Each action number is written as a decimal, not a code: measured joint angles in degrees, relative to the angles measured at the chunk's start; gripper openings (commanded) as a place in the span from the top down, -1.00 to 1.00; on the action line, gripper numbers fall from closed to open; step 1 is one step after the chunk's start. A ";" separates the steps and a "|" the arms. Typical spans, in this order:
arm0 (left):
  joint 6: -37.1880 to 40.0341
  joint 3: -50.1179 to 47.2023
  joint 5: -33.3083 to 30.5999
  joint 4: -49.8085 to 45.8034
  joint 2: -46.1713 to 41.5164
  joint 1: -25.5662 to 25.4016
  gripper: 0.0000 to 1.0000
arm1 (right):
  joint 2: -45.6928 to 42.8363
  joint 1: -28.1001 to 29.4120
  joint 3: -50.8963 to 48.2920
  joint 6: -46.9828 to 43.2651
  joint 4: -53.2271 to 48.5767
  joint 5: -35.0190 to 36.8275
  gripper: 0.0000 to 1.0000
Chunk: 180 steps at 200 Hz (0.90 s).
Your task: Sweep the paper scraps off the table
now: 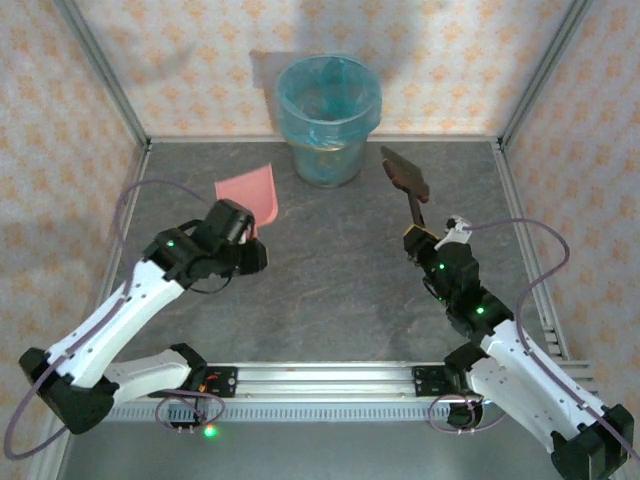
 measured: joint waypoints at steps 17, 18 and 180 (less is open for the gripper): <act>-0.20 -4.98 -0.42 -1.09 1.86 -0.44 1.00 | 0.66 -1.20 1.95 -0.22 -3.85 2.80 1.00; -0.24 -5.16 -0.44 -1.09 1.90 -0.46 1.00 | 0.76 -1.36 2.19 -0.24 -4.33 2.93 1.00; 1.27 -5.75 -1.01 7.61 31.78 -7.08 0.92 | 21.51 -7.54 14.60 -9.18 -22.23 -17.64 1.00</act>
